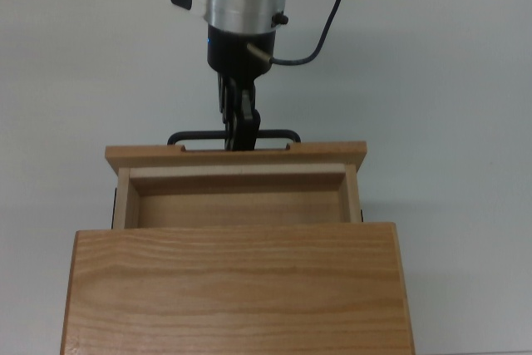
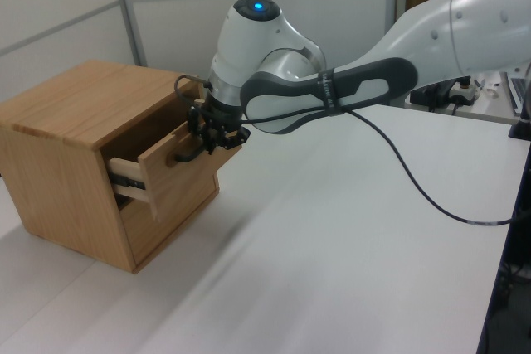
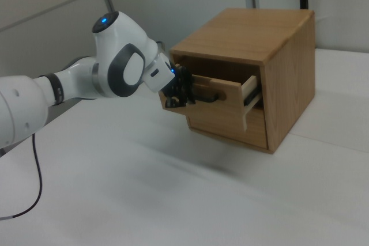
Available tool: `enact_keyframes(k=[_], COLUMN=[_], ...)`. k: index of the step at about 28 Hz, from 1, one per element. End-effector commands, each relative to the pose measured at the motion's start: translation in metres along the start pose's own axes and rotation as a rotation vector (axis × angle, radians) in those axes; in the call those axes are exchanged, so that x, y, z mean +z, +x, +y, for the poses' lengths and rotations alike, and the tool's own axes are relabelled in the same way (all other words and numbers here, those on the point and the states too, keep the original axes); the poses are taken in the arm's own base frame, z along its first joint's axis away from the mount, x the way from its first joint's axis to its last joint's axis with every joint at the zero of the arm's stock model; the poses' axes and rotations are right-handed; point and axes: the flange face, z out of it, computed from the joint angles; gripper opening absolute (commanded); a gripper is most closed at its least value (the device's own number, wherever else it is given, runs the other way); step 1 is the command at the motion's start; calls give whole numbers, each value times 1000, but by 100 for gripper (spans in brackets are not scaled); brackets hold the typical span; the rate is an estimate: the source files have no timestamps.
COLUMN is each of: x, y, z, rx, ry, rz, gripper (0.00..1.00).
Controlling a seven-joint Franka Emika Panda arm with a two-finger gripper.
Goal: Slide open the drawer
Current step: 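Pull the handle outward, sliding the upper drawer out of the cabinet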
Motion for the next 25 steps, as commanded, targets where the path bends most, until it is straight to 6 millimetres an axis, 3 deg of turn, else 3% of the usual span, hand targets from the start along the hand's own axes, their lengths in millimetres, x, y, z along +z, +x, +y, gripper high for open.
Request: enact_keyframes(k=[1,15,25], x=[-57,-63,-77], y=[-8,-18,-34], z=[16,66,83], rx=[-41,-59,-78], ry=[28,-57,-65], rz=[16,20,13], gripper=[0,0,0])
